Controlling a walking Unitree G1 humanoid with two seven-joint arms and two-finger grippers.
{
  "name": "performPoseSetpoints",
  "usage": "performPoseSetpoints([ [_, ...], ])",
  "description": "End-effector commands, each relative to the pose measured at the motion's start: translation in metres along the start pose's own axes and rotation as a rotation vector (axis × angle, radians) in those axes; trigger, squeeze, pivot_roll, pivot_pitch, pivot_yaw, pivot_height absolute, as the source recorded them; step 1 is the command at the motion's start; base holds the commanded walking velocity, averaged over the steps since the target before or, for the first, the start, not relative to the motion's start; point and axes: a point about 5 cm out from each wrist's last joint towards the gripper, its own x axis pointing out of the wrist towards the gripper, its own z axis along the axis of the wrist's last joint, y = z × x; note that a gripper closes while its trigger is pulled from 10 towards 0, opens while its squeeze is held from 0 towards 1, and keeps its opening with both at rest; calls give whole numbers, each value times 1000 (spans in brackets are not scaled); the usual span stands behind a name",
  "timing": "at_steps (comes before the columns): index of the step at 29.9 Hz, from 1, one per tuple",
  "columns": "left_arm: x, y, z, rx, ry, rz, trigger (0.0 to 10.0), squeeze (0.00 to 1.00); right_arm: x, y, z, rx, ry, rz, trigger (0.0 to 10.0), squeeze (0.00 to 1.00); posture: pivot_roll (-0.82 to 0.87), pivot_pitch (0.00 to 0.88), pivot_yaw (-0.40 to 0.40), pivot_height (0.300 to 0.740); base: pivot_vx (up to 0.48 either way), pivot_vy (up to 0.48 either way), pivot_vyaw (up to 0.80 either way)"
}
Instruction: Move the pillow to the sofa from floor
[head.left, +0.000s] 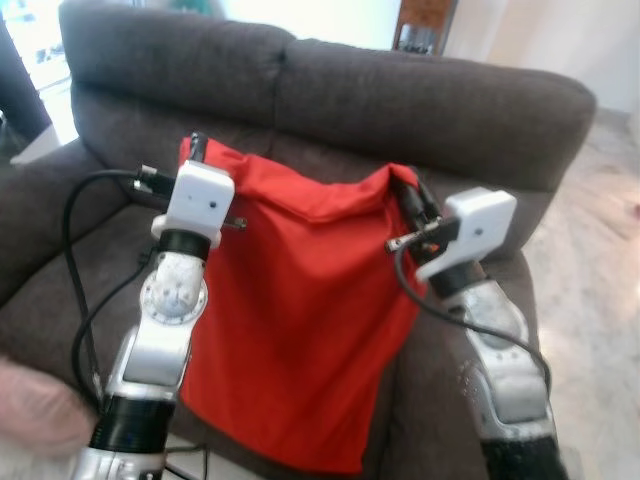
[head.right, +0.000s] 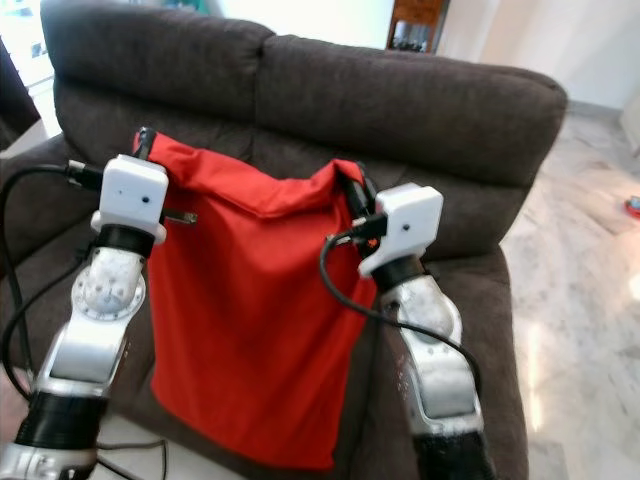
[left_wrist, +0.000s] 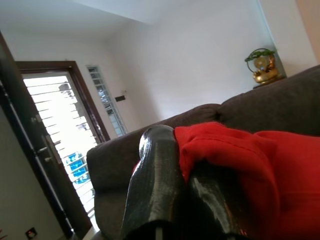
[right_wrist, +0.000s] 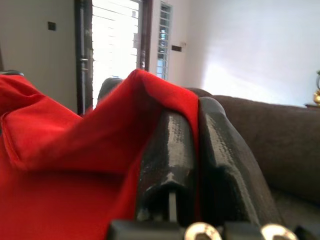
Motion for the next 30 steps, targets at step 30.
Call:
performPoseSetpoints([
  [30, -27, -51, -14, -44, 128, -408, 10000, 118, -25, -32, -27, -88, 227, 30, 10000, 0, 88, 0, -41, 740, 29, 0, 0],
])
